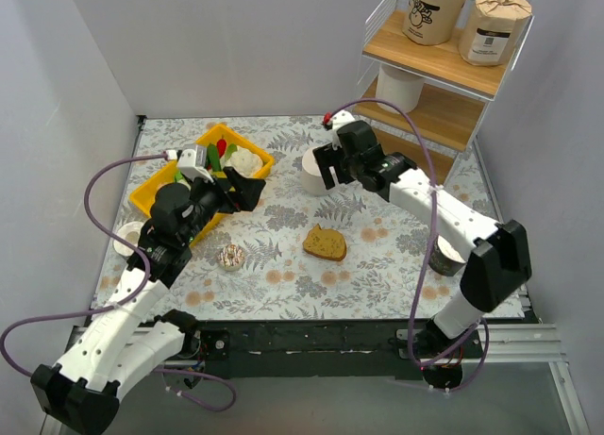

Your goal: Place and organize the paper towels onto the shelf

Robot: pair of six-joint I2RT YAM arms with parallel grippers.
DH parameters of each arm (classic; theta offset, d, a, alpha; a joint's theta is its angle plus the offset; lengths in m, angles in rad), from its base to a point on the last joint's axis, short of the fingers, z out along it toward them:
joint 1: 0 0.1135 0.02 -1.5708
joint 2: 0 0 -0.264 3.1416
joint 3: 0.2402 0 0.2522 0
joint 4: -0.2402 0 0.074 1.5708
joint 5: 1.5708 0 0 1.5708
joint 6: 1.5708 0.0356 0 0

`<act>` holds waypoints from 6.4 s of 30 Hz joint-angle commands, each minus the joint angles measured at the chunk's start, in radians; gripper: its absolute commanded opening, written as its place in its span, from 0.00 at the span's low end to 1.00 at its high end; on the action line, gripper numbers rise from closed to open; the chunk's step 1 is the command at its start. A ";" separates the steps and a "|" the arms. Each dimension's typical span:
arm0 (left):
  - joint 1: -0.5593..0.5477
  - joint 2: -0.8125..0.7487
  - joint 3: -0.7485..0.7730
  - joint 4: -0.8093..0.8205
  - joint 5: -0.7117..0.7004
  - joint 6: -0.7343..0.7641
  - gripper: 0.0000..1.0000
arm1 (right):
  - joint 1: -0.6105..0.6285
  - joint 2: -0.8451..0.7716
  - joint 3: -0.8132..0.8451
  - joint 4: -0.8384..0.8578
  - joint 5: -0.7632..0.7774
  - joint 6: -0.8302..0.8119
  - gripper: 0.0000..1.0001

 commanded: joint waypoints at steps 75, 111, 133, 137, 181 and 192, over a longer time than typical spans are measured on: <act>-0.004 -0.033 -0.072 -0.033 0.034 -0.008 0.98 | -0.099 -0.079 0.335 -0.199 0.218 -0.791 0.38; -0.004 -0.028 -0.072 -0.035 0.045 -0.007 0.98 | -0.282 -0.150 0.256 -0.028 0.241 -0.923 0.56; -0.004 -0.034 -0.071 -0.037 0.045 -0.005 0.98 | -0.277 -0.171 0.023 0.163 0.214 -0.929 0.31; -0.004 -0.036 -0.072 -0.040 0.038 -0.007 0.98 | -0.312 -0.141 0.000 0.251 0.255 -0.948 0.31; -0.004 -0.061 -0.071 -0.037 0.055 -0.012 0.98 | -0.338 -0.574 -0.356 -0.320 0.207 0.458 0.98; -0.004 -0.073 -0.072 -0.041 0.051 -0.010 0.98 | -0.395 -0.431 -0.346 -0.627 0.522 0.779 0.75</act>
